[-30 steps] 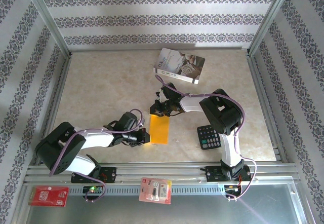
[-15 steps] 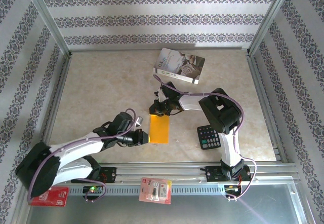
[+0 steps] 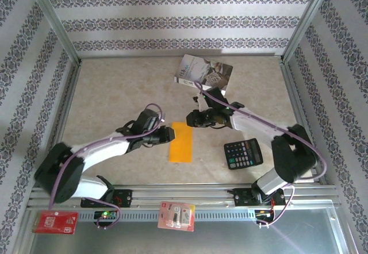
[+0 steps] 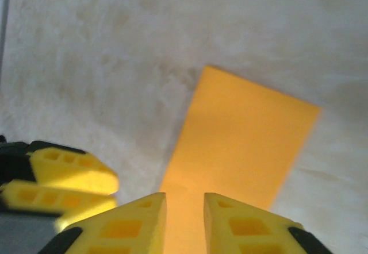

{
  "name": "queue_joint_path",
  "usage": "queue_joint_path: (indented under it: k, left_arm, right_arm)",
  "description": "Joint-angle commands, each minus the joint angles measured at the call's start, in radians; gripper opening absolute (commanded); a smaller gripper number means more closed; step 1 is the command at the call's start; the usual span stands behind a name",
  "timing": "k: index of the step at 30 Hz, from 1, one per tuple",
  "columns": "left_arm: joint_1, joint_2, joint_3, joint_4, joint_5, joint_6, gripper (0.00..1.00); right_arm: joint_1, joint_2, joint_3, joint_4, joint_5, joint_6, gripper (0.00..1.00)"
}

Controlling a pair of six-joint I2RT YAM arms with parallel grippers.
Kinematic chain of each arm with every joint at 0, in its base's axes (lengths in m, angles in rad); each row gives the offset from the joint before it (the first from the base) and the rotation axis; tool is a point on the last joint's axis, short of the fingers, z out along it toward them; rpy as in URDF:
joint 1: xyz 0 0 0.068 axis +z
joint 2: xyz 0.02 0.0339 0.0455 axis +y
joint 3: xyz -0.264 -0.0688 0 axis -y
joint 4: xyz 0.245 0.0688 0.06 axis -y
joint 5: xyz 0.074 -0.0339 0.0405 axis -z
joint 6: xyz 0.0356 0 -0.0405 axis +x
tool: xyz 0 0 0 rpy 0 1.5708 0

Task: Fold a paper plane with a square sheet of paper (pick it up from the middle)
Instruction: First fold in half a square sheet of paper at the center of the table, then fold the triangle a second time at the center of the table.

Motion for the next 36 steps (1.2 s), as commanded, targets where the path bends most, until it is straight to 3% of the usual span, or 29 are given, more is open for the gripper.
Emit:
queue_joint_path:
  k: [1, 7, 11, 16, 23, 29, 36]
  left_arm:
    - [0.018, 0.151, 0.104, -0.021, 0.021, 0.089, 0.21]
    - [0.042, 0.336, 0.184, 0.02, -0.004, 0.085, 0.11]
    - [0.058, 0.324, 0.135, 0.121, 0.058, 0.02, 0.08]
    - [0.061, 0.212, 0.062, 0.178, 0.122, -0.029, 0.09]
    - [0.105, 0.247, 0.041, 0.172, 0.17, -0.027, 0.08]
    - [0.105, 0.311, 0.05, 0.214, 0.185, -0.016, 0.08]
    - [0.116, 0.342, 0.066, 0.164, 0.102, 0.027, 0.08]
  right_arm:
    - [0.006, -0.023, -0.077, -0.035, 0.179, 0.06, 0.27]
    - [0.006, -0.033, -0.107, -0.015, 0.172, 0.072, 0.3]
    - [0.02, -0.044, -0.147, 0.071, 0.051, 0.087, 0.3]
    - [0.097, -0.014, -0.21, 0.297, -0.076, 0.202, 0.22]
    - [0.156, 0.148, -0.221, 0.487, -0.1, 0.318, 0.08]
    - [0.133, 0.195, -0.227, 0.438, -0.101, 0.256, 0.07]
    - [0.079, 0.299, -0.147, 0.361, -0.14, 0.138, 0.07]
